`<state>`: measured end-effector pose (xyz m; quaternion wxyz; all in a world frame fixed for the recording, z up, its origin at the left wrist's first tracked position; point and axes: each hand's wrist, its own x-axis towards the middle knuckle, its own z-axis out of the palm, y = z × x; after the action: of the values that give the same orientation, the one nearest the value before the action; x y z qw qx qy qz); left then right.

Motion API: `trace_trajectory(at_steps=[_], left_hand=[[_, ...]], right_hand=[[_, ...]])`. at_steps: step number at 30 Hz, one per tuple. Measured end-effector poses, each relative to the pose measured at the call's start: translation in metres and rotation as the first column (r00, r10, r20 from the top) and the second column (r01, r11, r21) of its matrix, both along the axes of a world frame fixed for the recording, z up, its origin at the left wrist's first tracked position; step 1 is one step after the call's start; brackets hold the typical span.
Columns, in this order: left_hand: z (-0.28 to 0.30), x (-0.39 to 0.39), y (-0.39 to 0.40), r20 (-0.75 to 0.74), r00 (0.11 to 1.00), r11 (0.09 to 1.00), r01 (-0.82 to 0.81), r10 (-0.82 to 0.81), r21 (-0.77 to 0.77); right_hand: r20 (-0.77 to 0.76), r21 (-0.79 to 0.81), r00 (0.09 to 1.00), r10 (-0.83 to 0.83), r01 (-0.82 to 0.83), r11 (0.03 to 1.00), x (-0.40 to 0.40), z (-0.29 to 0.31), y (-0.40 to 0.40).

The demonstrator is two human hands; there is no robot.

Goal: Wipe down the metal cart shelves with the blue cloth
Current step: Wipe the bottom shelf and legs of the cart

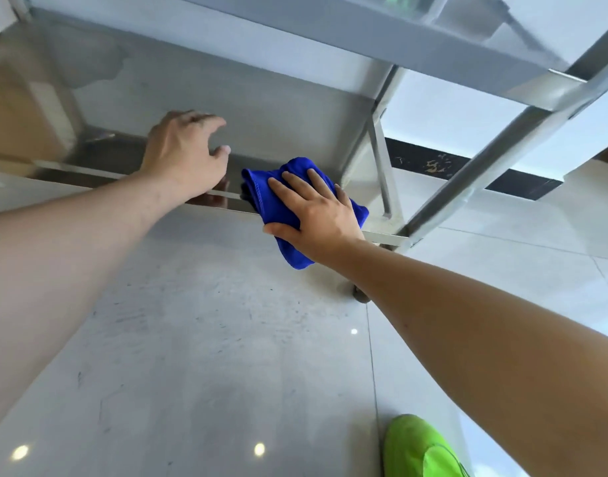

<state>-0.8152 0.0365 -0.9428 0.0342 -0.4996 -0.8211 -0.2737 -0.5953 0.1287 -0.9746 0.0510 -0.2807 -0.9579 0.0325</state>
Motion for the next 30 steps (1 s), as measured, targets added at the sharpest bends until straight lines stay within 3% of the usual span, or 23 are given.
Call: trace_trajectory(at_steps=[11, 16, 19, 22, 26, 30], left_hand=[[0.003, 0.069, 0.067, 0.029, 0.986, 0.986, 0.163, -0.163, -0.013], [-0.009, 0.106, 0.066, 0.089, 0.985, 0.988, 0.147, -0.151, 0.045], [-0.017, 0.131, 0.05, 0.106, 0.981, 0.985, 0.151, -0.159, 0.079], [-0.021, 0.157, 0.018, 0.186, 0.973, 0.989, 0.143, -0.137, -0.024], [0.0, 0.177, -0.033, 0.255, 0.96, 0.945, 0.183, -0.113, -0.271], [0.058, 0.162, -0.091, 0.256, 0.966, 0.87, 0.15, -0.028, -0.47]], right_hand=[[0.028, -0.014, 0.983, -0.18, 0.18, 0.983, 0.091, 0.002, 0.042], [0.028, 0.018, 0.969, -0.246, 0.246, 0.969, 0.094, 0.005, 0.045], [0.005, -0.043, 0.95, -0.311, 0.311, 0.95, 0.098, 0.007, 0.045], [-0.011, -0.219, 0.921, -0.39, 0.378, 0.899, 0.107, 0.008, 0.033], [0.077, -0.532, 0.834, -0.546, 0.498, 0.685, 0.116, 0.035, 0.003], [0.187, -0.576, 0.868, -0.461, 0.477, 0.664, 0.102, 0.094, -0.045]])
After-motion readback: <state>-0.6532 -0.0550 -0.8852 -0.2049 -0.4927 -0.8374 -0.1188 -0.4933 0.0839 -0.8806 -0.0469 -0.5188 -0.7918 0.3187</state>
